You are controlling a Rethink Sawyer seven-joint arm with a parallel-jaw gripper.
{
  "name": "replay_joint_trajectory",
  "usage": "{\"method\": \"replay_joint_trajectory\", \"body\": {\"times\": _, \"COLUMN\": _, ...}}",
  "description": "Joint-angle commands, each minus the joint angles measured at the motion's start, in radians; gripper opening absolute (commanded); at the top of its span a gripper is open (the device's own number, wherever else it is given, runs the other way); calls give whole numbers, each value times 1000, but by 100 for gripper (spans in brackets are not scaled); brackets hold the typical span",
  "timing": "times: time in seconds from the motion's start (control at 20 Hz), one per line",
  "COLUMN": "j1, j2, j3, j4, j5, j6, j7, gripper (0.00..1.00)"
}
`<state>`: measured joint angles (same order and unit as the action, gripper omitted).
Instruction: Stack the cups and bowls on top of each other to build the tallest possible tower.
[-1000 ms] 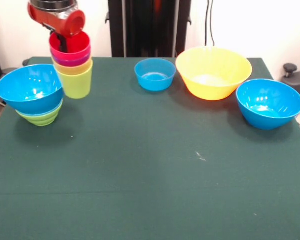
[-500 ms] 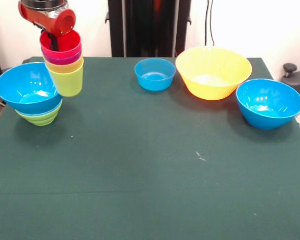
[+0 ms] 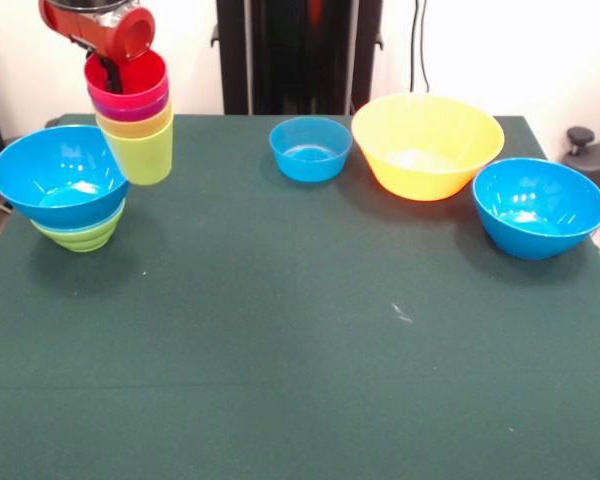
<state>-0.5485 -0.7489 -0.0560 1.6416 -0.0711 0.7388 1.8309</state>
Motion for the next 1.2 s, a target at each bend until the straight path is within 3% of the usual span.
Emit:
{"method": "replay_joint_trajectory", "body": {"times": 0.05, "j1": 4, "j2": -30, "j3": 113, "j4": 0, "j5": -72, "j6": 122, "j7": -151, "gripper": 0}}
{"method": "replay_joint_trajectory", "body": {"times": 1.2, "j1": -63, "j2": -24, "j3": 157, "j4": -6, "j5": -141, "j6": 125, "j7": -179, "gripper": 0}}
